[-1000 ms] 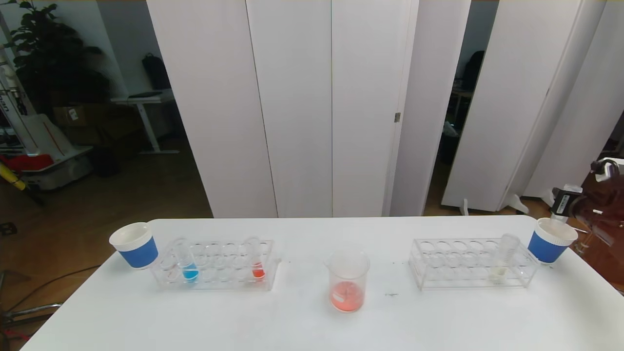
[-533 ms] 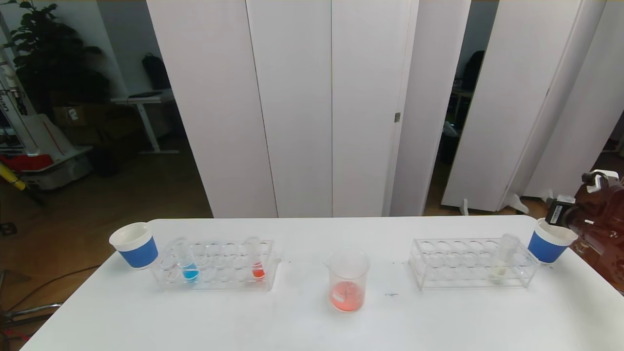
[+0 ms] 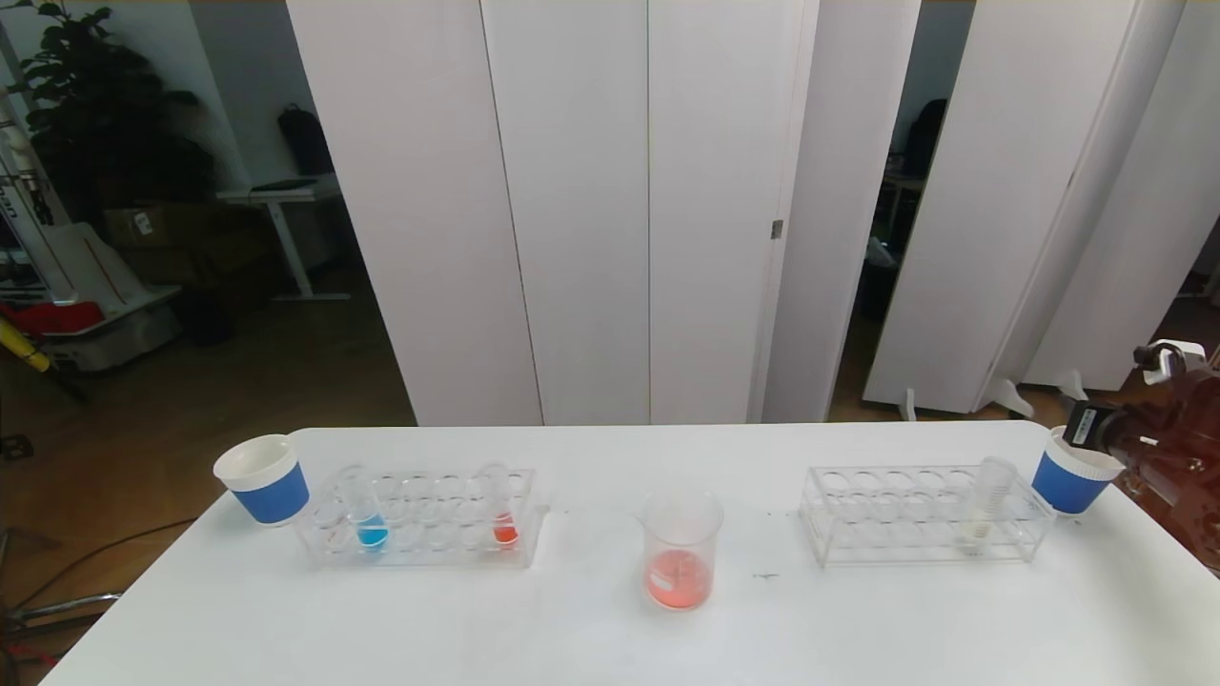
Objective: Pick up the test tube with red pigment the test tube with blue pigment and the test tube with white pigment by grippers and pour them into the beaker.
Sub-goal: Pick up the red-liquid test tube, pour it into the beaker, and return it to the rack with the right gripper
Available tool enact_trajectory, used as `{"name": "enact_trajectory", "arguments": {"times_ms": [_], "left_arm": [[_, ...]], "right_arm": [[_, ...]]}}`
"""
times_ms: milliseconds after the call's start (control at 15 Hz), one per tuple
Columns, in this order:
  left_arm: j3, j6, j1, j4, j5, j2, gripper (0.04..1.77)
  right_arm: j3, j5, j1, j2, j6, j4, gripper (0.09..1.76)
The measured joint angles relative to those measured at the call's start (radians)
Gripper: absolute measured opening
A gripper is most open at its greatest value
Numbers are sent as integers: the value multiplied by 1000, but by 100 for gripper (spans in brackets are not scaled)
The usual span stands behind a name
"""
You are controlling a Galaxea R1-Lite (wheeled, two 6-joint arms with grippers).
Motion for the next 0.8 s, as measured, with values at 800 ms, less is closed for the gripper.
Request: {"name": "enact_trajectory", "arguments": {"times_ms": [800], "left_arm": [[0, 0, 0, 0, 0, 0, 174]], "right_arm": [[-26, 14, 2, -55, -5, 14, 175]]}}
